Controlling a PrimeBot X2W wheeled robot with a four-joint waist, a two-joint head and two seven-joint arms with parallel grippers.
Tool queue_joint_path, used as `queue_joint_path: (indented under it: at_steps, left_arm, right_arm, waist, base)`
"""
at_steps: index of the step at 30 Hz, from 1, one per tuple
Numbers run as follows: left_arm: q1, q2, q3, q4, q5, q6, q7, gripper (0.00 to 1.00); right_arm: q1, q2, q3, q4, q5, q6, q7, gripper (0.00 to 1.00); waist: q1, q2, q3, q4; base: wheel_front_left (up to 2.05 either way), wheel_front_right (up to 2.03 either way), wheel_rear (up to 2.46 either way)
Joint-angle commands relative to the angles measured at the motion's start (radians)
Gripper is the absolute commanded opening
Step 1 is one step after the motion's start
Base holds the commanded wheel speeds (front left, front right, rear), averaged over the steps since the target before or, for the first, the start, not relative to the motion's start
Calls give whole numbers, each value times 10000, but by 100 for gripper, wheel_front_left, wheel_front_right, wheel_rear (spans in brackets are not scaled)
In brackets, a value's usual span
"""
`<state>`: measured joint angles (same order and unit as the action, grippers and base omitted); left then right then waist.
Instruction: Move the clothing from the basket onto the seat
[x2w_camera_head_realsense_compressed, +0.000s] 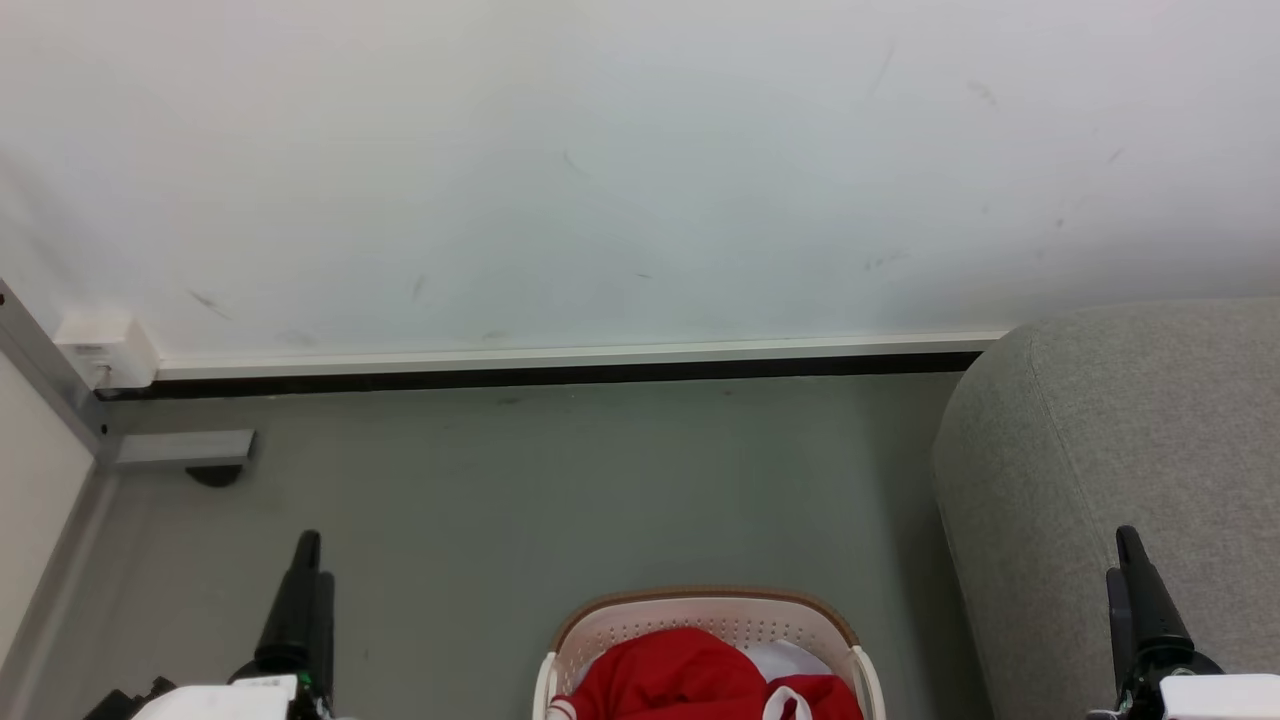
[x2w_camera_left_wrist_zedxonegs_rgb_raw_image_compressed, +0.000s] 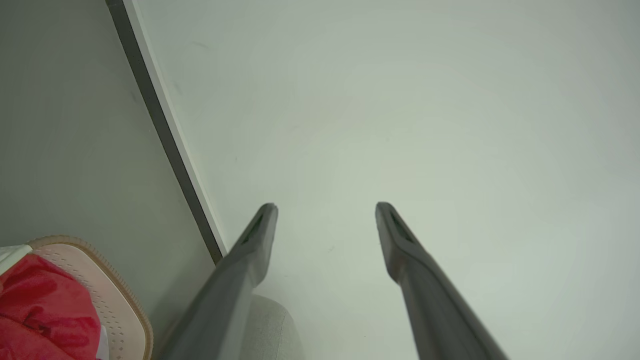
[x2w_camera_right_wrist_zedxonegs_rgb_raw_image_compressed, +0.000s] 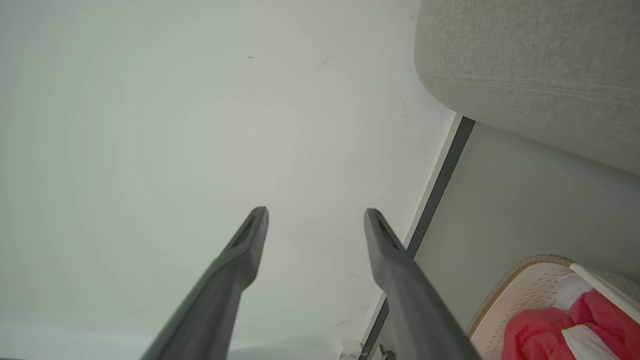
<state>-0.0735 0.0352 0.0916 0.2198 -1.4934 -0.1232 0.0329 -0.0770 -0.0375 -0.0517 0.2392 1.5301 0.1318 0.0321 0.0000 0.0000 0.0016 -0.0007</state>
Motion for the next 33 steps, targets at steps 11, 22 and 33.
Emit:
queue_joint_path:
  at_steps: [11, 22, 33]
  left_arm:
    - [-55, 94, -135, -665, 2372, -47, -522, 100]
    - [149, 112, -300, -801, 4825, -11, -932, 100]
    - [261, 125, -349, -1002, 6641, 396, -1289, 100]
  right_arm:
    - [-265, -129, 340, -408, -1760, -5, -511, 100]
    - [-266, -220, 812, -550, -3825, -6, -918, 100]
    - [-269, -324, 1035, -453, -6028, -8, -1278, 100]
  waist:
    - [0, 0, -9, -40]
    - [0, 0, -44, -87]
    - [0, 0, -58, -117]
  base:
    - [0, 0, 0]
    - [0, 0, 0]
    - [0, 0, 0]
